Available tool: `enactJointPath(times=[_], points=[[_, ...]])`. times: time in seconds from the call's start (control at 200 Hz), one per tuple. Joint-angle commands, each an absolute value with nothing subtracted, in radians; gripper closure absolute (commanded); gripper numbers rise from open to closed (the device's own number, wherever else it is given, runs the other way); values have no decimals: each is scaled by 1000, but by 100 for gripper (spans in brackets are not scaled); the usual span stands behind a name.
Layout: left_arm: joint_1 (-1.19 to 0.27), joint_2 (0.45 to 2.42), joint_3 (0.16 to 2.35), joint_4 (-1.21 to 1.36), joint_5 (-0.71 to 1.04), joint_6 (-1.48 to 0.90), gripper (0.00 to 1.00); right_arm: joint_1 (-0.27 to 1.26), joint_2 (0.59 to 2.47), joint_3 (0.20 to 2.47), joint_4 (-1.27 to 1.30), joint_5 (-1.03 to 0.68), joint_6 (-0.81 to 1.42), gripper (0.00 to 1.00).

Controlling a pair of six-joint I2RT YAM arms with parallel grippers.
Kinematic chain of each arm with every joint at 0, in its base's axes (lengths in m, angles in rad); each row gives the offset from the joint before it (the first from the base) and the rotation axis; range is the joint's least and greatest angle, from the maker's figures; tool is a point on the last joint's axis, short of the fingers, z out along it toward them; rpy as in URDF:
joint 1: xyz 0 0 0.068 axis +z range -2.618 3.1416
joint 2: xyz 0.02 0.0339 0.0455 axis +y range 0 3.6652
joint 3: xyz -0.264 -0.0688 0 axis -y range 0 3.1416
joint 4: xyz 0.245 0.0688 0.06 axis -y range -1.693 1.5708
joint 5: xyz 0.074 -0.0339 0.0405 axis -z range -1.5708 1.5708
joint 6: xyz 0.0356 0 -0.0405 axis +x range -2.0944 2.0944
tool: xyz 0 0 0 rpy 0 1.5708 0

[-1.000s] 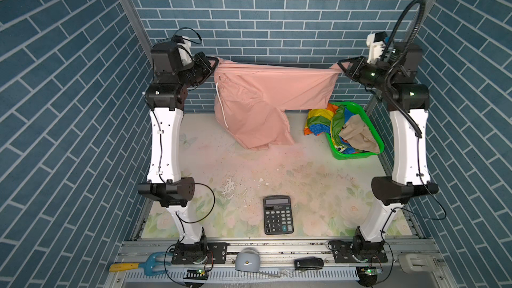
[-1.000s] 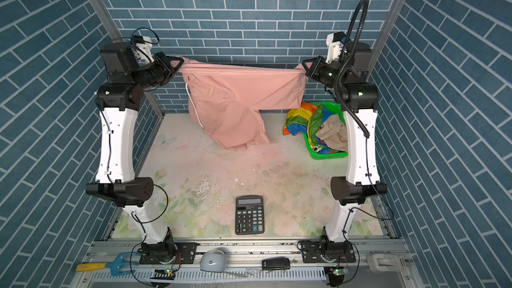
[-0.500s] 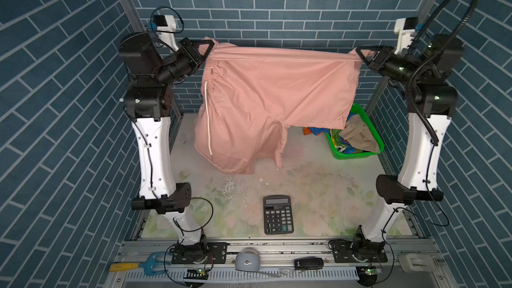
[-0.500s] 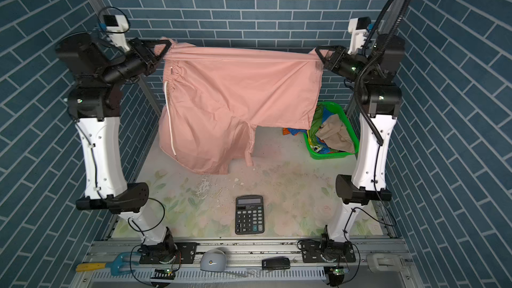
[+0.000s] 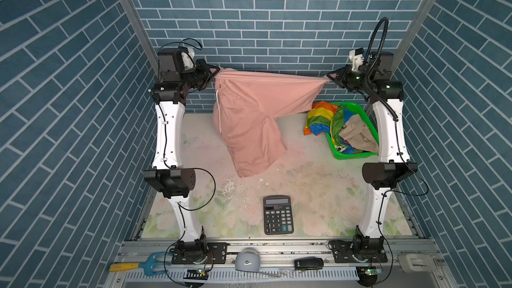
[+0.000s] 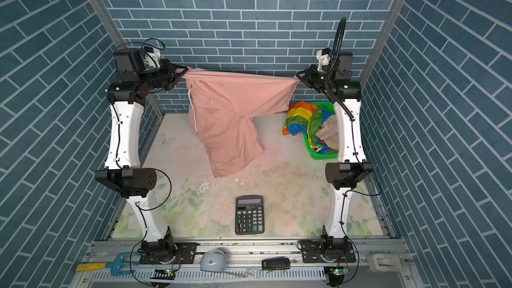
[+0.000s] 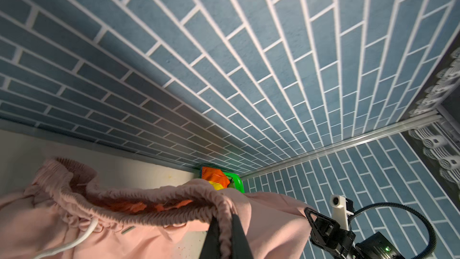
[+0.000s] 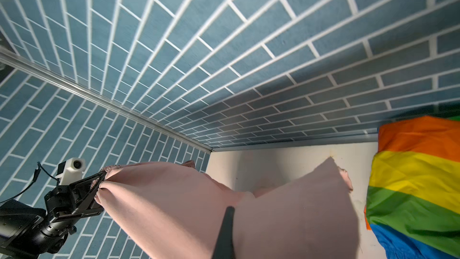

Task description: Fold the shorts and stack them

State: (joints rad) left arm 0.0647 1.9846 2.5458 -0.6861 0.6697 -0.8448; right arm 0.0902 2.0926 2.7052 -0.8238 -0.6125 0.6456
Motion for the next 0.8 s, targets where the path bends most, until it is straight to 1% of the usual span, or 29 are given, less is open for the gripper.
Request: enactJointPath(times=[0.0,0.205,0.375,0.485,0.615,0.72,0.795], points=[[167,1883,2589,-594,495,-810,100,-11,1967,2731,-786,-404,575,100],[146,1716,2524,-535,466,-813,100,-83,1764,2638,-676,-474,645,100],[147,1641,2536,-519,448,-838,100,-153,1707,2649,-615,-526,712,100],[151,1664,2581,-518,453,-867,100,-203,1737,2656,-572,-547,775,100],[179,1744,2606,-541,455,-885,100,-215,1839,2691,-612,-517,762,100],[190,1821,2595,-571,451,-870,100,-196,1935,2688,-657,-506,729,100],[192,1873,2565,-576,444,-847,100,-153,2003,2688,-686,-480,674,100]])
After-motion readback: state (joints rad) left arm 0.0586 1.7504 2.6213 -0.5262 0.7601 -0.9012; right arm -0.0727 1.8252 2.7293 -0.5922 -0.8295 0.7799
